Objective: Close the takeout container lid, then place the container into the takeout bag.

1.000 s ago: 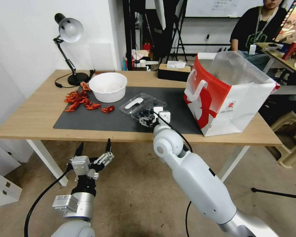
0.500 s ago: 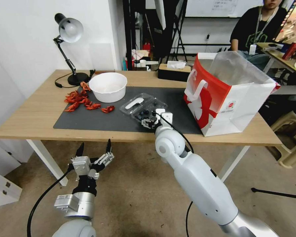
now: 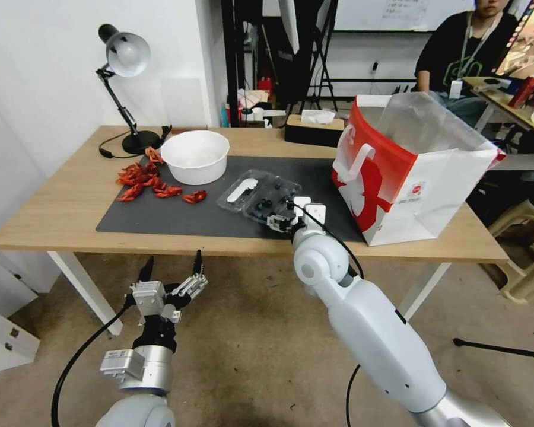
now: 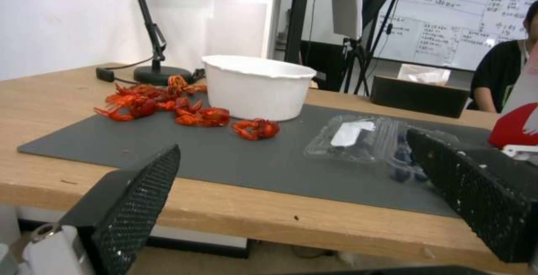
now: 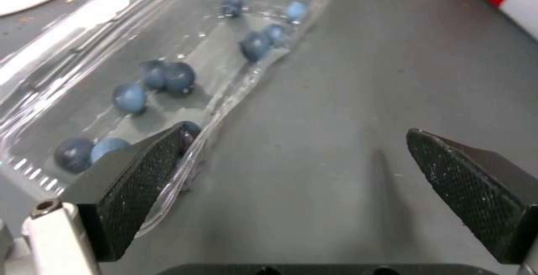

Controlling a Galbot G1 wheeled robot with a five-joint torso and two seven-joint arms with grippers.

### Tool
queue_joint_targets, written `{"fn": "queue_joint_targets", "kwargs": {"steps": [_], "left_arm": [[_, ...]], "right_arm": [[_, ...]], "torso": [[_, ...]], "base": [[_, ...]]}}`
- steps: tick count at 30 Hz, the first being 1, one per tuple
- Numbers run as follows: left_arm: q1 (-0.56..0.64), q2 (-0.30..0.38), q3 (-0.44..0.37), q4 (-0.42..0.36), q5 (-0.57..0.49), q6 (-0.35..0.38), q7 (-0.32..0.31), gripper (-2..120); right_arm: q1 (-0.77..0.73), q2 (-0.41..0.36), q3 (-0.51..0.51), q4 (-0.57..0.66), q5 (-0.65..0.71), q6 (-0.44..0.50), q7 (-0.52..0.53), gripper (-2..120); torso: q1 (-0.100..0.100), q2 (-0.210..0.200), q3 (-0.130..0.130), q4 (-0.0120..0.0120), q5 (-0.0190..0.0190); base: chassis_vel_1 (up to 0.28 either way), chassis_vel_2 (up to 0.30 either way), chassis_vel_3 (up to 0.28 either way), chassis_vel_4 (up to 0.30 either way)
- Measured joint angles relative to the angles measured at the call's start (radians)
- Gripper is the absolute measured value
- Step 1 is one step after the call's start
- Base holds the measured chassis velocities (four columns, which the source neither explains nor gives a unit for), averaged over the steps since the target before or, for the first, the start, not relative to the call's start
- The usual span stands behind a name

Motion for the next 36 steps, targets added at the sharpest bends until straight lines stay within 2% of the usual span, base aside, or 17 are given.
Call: {"fn": "queue_joint_targets", "kwargs": {"steps": [16,20,22,23,26,27,29,30,32,34,36], "left_arm": [[0.003,0.0,0.012,0.004,0.005,-0.009,0.001,100],[0.005,0.0,0.012,0.003,0.005,-0.009,0.001,100],[0.006,0.0,0.012,0.003,0.005,-0.01,0.001,100],[0.006,0.0,0.012,0.003,0.005,-0.01,0.001,100],[0.009,0.0,0.009,0.0,0.005,-0.01,0.0,100],[0.009,0.0,0.009,0.0,0.005,-0.01,0.0,100],[0.01,0.0,0.008,-0.002,0.005,-0.01,0.0,100],[0.01,0.0,0.008,-0.002,0.005,-0.01,0.0,100],[0.012,0.0,0.008,-0.004,0.005,-0.011,-0.003,100],[0.012,0.0,0.008,-0.004,0.005,-0.011,-0.006,100],[0.013,0.0,0.01,-0.005,0.005,-0.012,-0.013,100]], "right_arm": [[-0.033,-0.038,0.083,0.03,0.005,-0.001,-0.021,100],[-0.038,-0.04,0.091,0.04,-0.002,0.03,-0.038,100],[-0.048,-0.047,0.094,0.061,-0.03,0.12,-0.097,100],[-0.048,-0.047,0.094,0.061,-0.03,0.12,-0.097,100],[-0.104,-0.078,0.101,0.158,-0.106,0.291,-0.24,100],[-0.104,-0.078,0.101,0.158,-0.106,0.291,-0.24,100],[-0.168,-0.11,0.107,0.222,-0.192,0.378,-0.319,100],[-0.168,-0.11,0.107,0.222,-0.192,0.378,-0.319,100],[-0.252,-0.149,0.135,0.291,-0.29,0.461,-0.402,100],[-0.289,-0.165,0.152,0.321,-0.319,0.483,-0.43,100],[-0.39,-0.2,0.194,0.392,-0.389,0.53,-0.479,100]], "torso": [[0.0,0.0,0.0,0.0,0.0],[0.0,0.0,0.0,-0.0001,-0.0001],[0.0,0.0,0.0,0.0001,0.0],[0.0,0.0,0.0,0.0001,0.0],[0.0,0.0,0.0,0.0003,0.0],[0.0,0.0,0.0,0.0003,0.0],[0.0,0.0,0.0,0.0,-0.0001],[0.0,0.0,0.0,0.0,-0.0001],[0.0,0.0,0.0,-0.0001,0.0002],[0.0,0.0,0.0,0.0001,0.0001],[0.0,0.0,0.0,-0.0001,-0.0002]], "base": [[0.0,0.0,0.0,0.0],[0.0,0.0,0.0,0.0],[0.0,0.0,0.0,0.0],[0.0,0.0,0.0,0.0],[0.0,0.0,0.0,0.0],[0.0,0.0,0.0,0.0],[0.0,0.0,0.0,0.0],[0.0,0.0,0.0,0.0],[0.0,0.0,0.0,0.0],[0.0,0.0,0.0,0.0],[0.0,0.0,0.0,0.0]]}}
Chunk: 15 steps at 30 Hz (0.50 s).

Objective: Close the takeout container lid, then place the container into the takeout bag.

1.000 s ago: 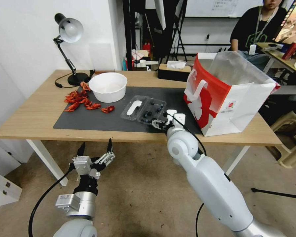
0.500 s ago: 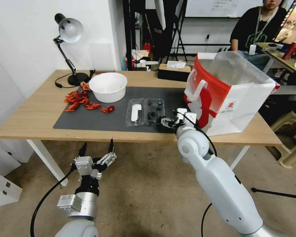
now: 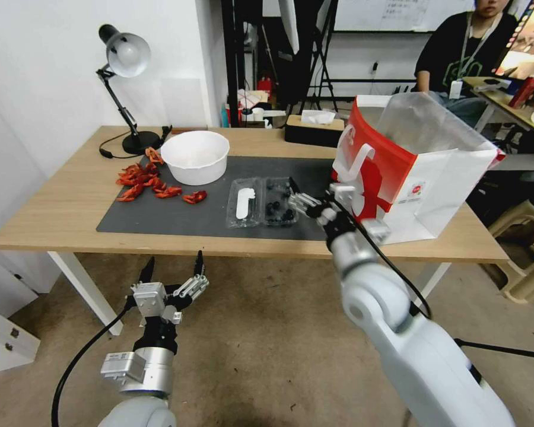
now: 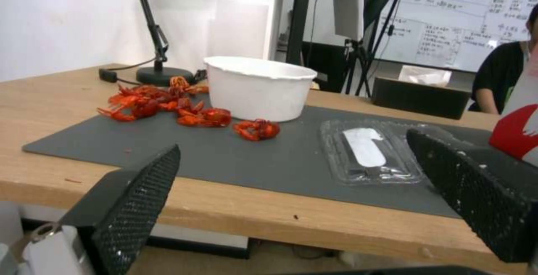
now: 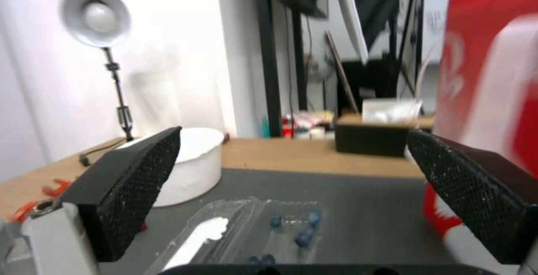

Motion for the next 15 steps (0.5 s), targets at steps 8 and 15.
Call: {"fn": "queue_joint_targets", "kwargs": {"steps": [8,15], "left_arm": [[0.002,0.0,0.002,0.0,-0.001,-0.01,-0.005,100],[0.009,0.0,-0.001,0.0,-0.002,-0.018,-0.008,100]], "right_arm": [[-0.302,-0.034,0.064,0.172,-0.202,0.085,0.029,100],[-0.506,-0.007,0.022,0.172,-0.414,0.217,0.109,100]], "torso": [[0.0,0.0,0.0,0.0001,0.0],[0.0,0.0,0.0,0.0001,0.0002]], "base": [[0.0,0.0,0.0,0.0],[0.0,0.0,0.0,0.0]]}}
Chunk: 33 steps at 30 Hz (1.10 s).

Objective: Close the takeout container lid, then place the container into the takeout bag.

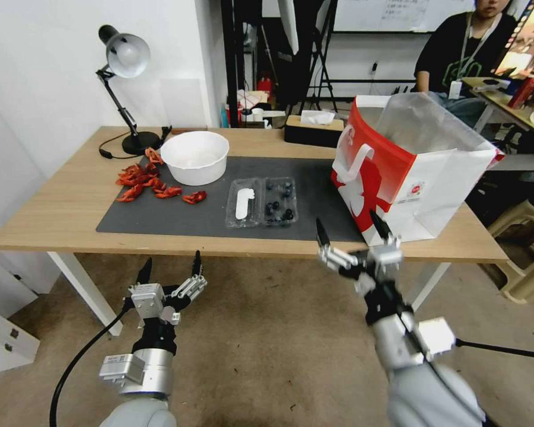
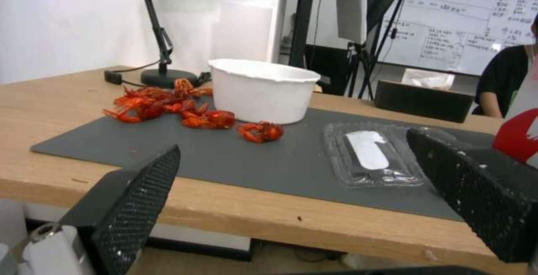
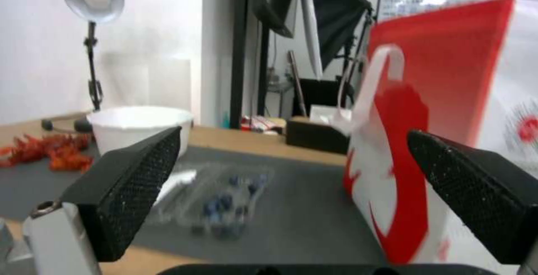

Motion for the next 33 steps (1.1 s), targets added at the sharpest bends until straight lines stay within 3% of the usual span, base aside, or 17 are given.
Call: {"fn": "queue_joint_targets", "kwargs": {"steps": [9,26,33], "left_arm": [[0.002,0.002,-0.001,-0.001,-0.001,-0.003,-0.003,100],[-0.021,0.014,0.007,0.034,-0.015,-0.019,-0.01,100],[-0.071,0.115,0.041,0.055,-0.139,-0.063,-0.028,100]], "right_arm": [[-0.083,0.029,-0.029,-0.075,-0.071,0.076,0.05,100],[-0.056,0.02,-0.015,-0.094,-0.012,0.062,0.038,100],[-0.051,0.019,-0.011,-0.098,0.001,0.06,0.036,100]], "torso": [[0.0,0.0,0.0,0.0001,0.0],[0.0,0.0,0.0,0.0001,0.0],[0.0,0.0,0.0,-0.0001,-0.0003]], "base": [[0.0,0.0,0.0,0.0],[0.0,0.0,0.0,0.0],[0.0,0.0,0.0,0.0]]}}
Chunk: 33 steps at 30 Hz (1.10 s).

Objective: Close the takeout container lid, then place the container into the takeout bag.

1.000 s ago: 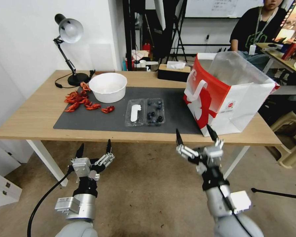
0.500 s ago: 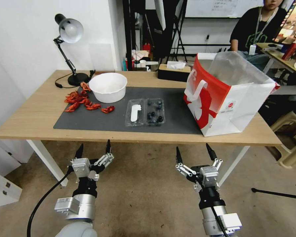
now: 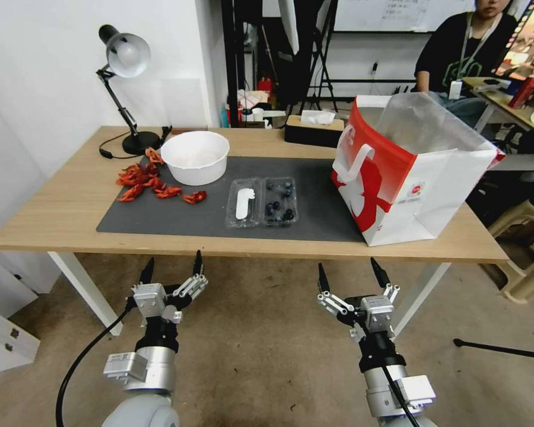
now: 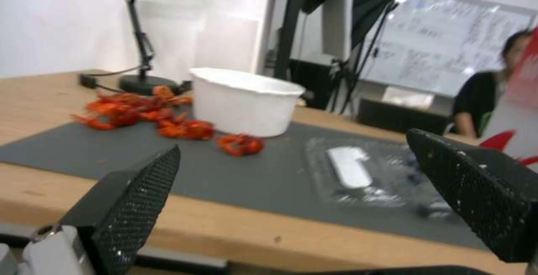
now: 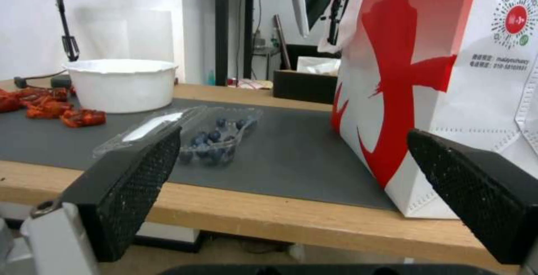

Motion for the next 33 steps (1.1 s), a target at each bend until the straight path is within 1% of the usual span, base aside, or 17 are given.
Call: {"fn": "queue_joint_targets", "kwargs": {"steps": [1,4,5,6,8,9,12,13,16,17,21,22,25,26,29,30,33], "left_arm": [[0.0,0.0,0.0,0.0,0.0,0.0,0.0,100],[-0.023,0.089,0.022,0.004,-0.159,-0.017,-0.005,100],[-0.023,0.089,0.022,0.004,-0.159,-0.017,-0.005,100],[-0.045,0.135,0.037,0.009,-0.257,-0.021,-0.005,100],[-0.069,0.183,0.059,0.01,-0.389,-0.022,-0.006,100],[-0.069,0.183,0.059,0.01,-0.389,-0.022,-0.006,100],[-0.102,0.238,0.086,-0.013,-0.642,-0.007,-0.033,100],[-0.102,0.238,0.086,-0.013,-0.642,-0.007,-0.033,100],[-0.151,0.269,0.11,-0.03,-0.806,0.026,-0.07,100],[-0.151,0.269,0.11,-0.03,-0.806,0.026,-0.07,100],[-0.259,0.295,0.145,-0.051,-1.097,0.091,-0.223,100],[-0.259,0.295,0.145,-0.051,-1.097,0.091,-0.223,100],[-0.336,0.293,0.159,-0.032,-1.256,0.119,-0.308,100],[-0.336,0.293,0.159,-0.032,-1.256,0.119,-0.308,100],[-0.396,0.282,0.172,0.008,-1.369,0.134,-0.364,100],[-0.396,0.282,0.172,0.008,-1.369,0.134,-0.364,100],[-0.454,0.265,0.182,0.049,-1.447,0.147,-0.42,100]], "right_arm": [[0.0,0.0,0.0,0.0,0.0,0.0,0.0,100],[0.015,-0.005,-0.006,-0.006,0.013,-0.005,-0.003,100],[0.015,-0.005,-0.006,-0.006,0.013,-0.005,-0.003,100],[0.016,-0.005,-0.006,-0.008,0.016,-0.005,-0.004,100],[0.018,-0.004,-0.006,-0.012,0.02,-0.006,-0.005,100],[0.018,-0.004,-0.006,-0.012,0.02,-0.006,-0.005,100],[0.045,-0.007,-0.018,-0.025,0.036,-0.015,-0.01,100],[0.045,-0.007,-0.018,-0.025,0.036,-0.015,-0.01,100],[0.048,-0.007,-0.019,-0.031,0.042,-0.019,-0.012,100],[0.048,-0.007,-0.019,-0.031,0.042,-0.019,-0.012,100],[0.037,0.003,-0.008,-0.034,0.042,-0.019,-0.012,100],[0.037,0.003,-0.008,-0.034,0.042,-0.019,-0.012,100],[0.024,0.009,0.005,-0.034,0.04,-0.019,-0.011,100],[0.024,0.009,0.005,-0.034,0.04,-0.019,-0.011,100],[0.012,0.016,0.017,-0.034,0.038,-0.019,-0.011,100],[0.012,0.016,0.017,-0.034,0.038,-0.019,-0.011,100],[0.006,0.022,0.026,-0.033,0.035,-0.019,-0.011,100]], "torso": [[0.0,0.0,0.0,0.0,0.0],[0.0,0.0,0.0,0.0005,0.0003],[0.0,0.0,0.0,0.0005,0.0003],[0.0,0.0,0.0,0.0003,0.0],[0.0,0.0,0.0,-0.0003,0.0],[0.0,0.0,0.0,-0.0003,0.0],[0.0,0.0,0.0,0.0005,0.0005],[0.0,0.0,0.0,0.0005,0.0005],[0.0,0.0,0.0,0.0002,0.0001],[0.0,0.0,0.0,0.0002,0.0001],[0.0,0.0,0.0,0.0002,0.0002],[0.0,0.0,0.0,0.0002,0.0002],[0.0,0.0,0.0,0.0002,0.0003],[0.0,0.0,0.0,0.0002,0.0003],[0.0,0.0,0.0,0.0001,0.0002],[0.0,0.0,0.0,0.0001,0.0002],[0.0,0.0,0.0,0.0002,0.0003]], "base": [[0.0,0.0,0.0,0.0],[0.0,0.0,0.0,0.0],[0.0,0.0,0.0,0.0],[0.0,0.0,0.0,0.0],[0.0,0.0,0.0,0.0],[0.0,0.0,0.0,0.0],[0.0,0.0,0.0,0.0],[0.0,0.0,0.0,0.0],[0.0,0.0,0.0,0.0],[0.0,0.0,0.0,0.0],[0.0,0.0,0.0,0.0],[0.0,0.0,0.0,0.0],[0.0,0.0,0.0,0.0],[0.0,0.0,0.0,0.0],[0.0,0.0,0.0,0.0],[0.0,0.0,0.0,0.0],[0.0,0.0,0.0,0.0]]}}
